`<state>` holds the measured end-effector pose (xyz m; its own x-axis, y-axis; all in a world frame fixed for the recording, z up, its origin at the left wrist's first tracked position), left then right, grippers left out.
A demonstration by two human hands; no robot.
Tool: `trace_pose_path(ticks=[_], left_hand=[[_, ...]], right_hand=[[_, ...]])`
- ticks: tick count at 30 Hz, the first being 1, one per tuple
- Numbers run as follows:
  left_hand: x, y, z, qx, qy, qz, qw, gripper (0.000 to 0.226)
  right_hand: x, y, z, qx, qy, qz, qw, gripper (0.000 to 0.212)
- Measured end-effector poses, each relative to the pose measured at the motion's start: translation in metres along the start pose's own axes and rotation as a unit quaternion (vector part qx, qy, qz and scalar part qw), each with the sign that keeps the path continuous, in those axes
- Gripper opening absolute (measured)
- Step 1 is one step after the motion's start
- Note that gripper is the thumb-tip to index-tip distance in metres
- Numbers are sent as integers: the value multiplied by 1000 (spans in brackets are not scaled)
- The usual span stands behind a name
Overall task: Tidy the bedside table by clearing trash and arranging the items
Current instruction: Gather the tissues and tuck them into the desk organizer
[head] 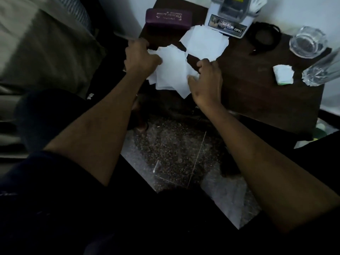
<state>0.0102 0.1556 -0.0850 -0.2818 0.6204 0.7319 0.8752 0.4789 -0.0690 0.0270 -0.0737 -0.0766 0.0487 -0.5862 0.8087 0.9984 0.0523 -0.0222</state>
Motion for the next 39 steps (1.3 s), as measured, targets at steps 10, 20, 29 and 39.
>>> trace_pose_path(ticks=[10,20,29,39], left_hand=[[-20,-17,-16,-2,-7,16,1000,15],[-13,-5,-35,-93,-83,63,990,22],[7,-4,-80,-55,-383,117,915,34],[-19,-15,-92,-38,-406,145,901,44]], right_hand=[[-14,3,15,-50,-24,41,998,34],[7,19,-2,-117,138,83,980,42],[33,31,10,-157,456,295,825,29],[59,50,-9,-134,392,227,881,33]])
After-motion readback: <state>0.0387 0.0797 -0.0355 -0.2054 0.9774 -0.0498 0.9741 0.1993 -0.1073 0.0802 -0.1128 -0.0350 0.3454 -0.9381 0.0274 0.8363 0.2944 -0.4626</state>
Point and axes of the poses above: each hand's wrist, its own y-axis towards the middle knuckle, its own x-axis out of the back of the hand, z = x × y, the point moved 6 cm from there along y, towards the middle knuckle, and after that the axes turned 12 degrees about -x, right-handed, at the moved point
